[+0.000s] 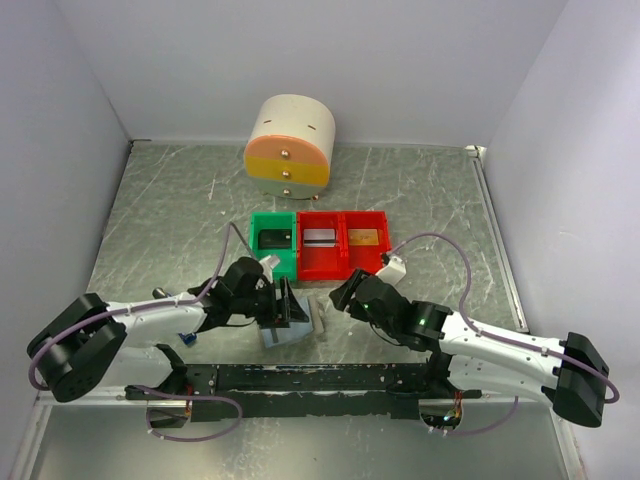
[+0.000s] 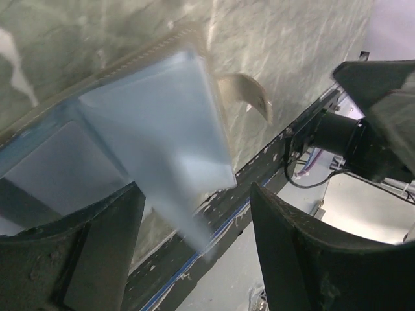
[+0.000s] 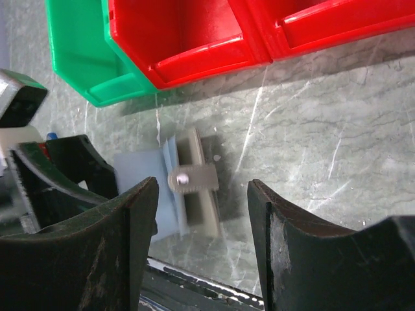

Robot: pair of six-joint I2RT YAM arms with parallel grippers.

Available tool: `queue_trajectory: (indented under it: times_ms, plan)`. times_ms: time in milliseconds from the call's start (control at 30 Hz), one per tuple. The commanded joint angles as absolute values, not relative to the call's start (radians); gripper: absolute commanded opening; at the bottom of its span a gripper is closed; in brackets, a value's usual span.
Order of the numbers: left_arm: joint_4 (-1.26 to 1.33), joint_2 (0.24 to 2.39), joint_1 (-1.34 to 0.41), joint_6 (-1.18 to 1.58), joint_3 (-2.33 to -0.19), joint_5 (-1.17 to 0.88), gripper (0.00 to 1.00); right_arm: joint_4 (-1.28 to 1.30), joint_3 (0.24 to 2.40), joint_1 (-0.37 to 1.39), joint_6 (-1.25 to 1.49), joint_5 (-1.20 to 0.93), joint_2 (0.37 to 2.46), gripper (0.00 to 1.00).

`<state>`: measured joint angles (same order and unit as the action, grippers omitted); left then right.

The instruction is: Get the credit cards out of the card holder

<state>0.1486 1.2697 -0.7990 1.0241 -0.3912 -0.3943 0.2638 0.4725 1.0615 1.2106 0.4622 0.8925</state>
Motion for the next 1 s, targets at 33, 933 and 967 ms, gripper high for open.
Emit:
queue_trajectory:
  times_ms: [33, 933, 967]
  plan:
    - [0.136, 1.266, -0.841, 1.010, -0.481, -0.295, 0.78, 0.292, 0.454, 1.057, 1.237, 0.484, 0.886, 0.58]
    - [-0.246, 1.141, -0.919, 0.920, -0.617, 0.041, 0.72, 0.132, 0.476, 1.057, 1.070, 0.375, 0.881, 0.58]
    - [-0.281, 1.124, -0.918, 0.915, -0.618, 0.071, 0.73, 0.108, 0.479, 1.057, 1.053, 0.366, 0.883, 0.58]
